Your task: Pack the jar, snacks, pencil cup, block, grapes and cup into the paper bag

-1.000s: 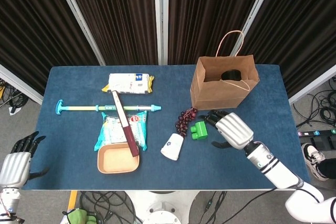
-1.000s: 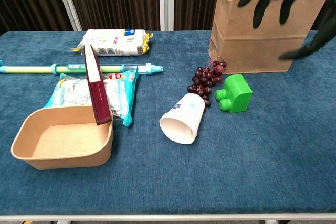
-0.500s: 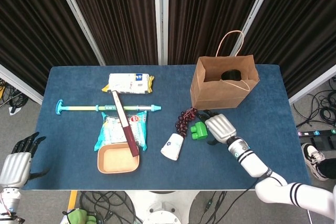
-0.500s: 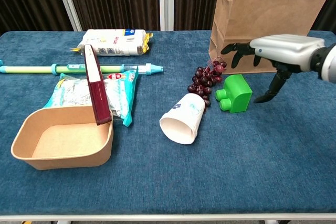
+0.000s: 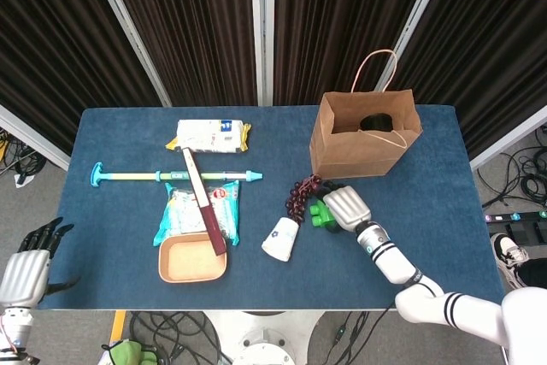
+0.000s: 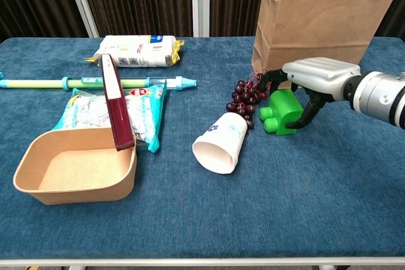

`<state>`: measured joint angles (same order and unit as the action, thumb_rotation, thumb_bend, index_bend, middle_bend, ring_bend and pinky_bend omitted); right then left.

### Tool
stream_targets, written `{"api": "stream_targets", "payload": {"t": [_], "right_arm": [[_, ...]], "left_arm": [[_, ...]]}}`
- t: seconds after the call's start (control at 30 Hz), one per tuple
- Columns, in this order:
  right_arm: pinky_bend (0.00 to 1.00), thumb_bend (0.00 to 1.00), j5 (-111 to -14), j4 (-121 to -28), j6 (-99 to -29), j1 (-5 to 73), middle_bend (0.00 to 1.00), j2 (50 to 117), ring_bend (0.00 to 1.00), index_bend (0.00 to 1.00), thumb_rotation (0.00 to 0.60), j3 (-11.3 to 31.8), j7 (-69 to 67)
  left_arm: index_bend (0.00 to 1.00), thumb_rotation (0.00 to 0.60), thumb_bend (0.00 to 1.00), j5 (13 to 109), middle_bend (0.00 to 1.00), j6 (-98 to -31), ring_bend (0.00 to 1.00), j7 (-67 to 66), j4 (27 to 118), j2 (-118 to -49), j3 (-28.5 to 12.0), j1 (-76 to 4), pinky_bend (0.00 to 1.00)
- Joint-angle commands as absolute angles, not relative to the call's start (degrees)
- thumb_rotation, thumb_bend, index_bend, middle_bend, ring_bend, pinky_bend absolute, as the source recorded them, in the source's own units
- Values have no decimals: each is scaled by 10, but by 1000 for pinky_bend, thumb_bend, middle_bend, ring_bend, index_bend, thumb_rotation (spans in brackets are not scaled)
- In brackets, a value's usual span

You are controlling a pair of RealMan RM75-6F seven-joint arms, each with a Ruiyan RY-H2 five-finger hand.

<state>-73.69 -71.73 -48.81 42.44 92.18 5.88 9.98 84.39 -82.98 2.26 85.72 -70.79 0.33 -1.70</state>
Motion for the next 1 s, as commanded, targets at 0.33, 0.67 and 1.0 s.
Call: {"api": "stream_targets", "payload": {"t": [0.33, 0.67, 1.0], "right_arm": [[515, 205, -895, -848, -640, 408, 539, 827, 361, 543, 600, 58, 34], [514, 204, -892, -974, -769, 391, 540, 710, 360, 545, 600, 172, 36], [493, 203, -690, -932, -715, 399, 520, 672, 349, 509, 600, 258, 61]], "left_arm": [[222, 600, 42, 846, 175, -834, 133, 24, 858, -706, 3, -15, 143], [221, 600, 42, 851, 175, -836, 133, 18, 865, -702, 3, -17, 144], [221, 600, 42, 849, 175, -833, 133, 18, 867, -702, 4, -17, 144]]}}
